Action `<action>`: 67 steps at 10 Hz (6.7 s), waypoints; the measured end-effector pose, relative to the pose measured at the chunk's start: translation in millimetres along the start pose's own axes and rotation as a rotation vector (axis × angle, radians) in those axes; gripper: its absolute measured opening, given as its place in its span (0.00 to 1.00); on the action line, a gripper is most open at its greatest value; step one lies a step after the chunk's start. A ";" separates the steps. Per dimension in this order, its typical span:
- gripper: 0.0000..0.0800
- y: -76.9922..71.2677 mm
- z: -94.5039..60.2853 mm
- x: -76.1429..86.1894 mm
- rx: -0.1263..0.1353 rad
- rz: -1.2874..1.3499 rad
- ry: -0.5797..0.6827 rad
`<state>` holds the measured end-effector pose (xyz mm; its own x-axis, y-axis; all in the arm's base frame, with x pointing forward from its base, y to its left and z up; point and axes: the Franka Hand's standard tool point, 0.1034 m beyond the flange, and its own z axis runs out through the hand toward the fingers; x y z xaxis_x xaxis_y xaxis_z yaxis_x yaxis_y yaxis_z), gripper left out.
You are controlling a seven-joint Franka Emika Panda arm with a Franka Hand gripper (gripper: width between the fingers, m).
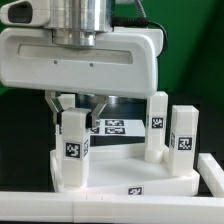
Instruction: Assemble desk
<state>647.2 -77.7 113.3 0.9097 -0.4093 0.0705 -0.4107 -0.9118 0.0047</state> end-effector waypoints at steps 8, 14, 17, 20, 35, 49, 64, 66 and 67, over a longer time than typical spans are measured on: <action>0.36 3.7 1.2 1.3 0.031 0.838 -0.006; 0.56 3.8 2.1 -1.6 0.022 0.919 -0.029; 0.79 1.0 3.5 -4.5 0.006 0.627 -0.049; 0.81 -3.8 4.2 -6.4 0.005 0.338 -0.046; 0.36 1.6 8.1 -6.3 -0.023 -0.489 -0.050; 0.36 4.4 10.2 -6.4 0.039 0.772 -0.089; 0.81 1.4 4.5 -7.0 0.017 0.119 -0.131; 0.81 4.2 4.9 -6.5 0.017 -0.019 -0.130; 0.81 5.0 5.0 -6.3 0.020 -0.087 -0.129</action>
Offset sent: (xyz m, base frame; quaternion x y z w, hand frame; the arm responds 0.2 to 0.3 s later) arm -0.0035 0.0017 -0.0044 0.0015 -0.0084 0.2598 0.9656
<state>639.7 -79.8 107.9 0.9428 -0.3282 -0.0580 -0.3295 -0.9440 -0.0143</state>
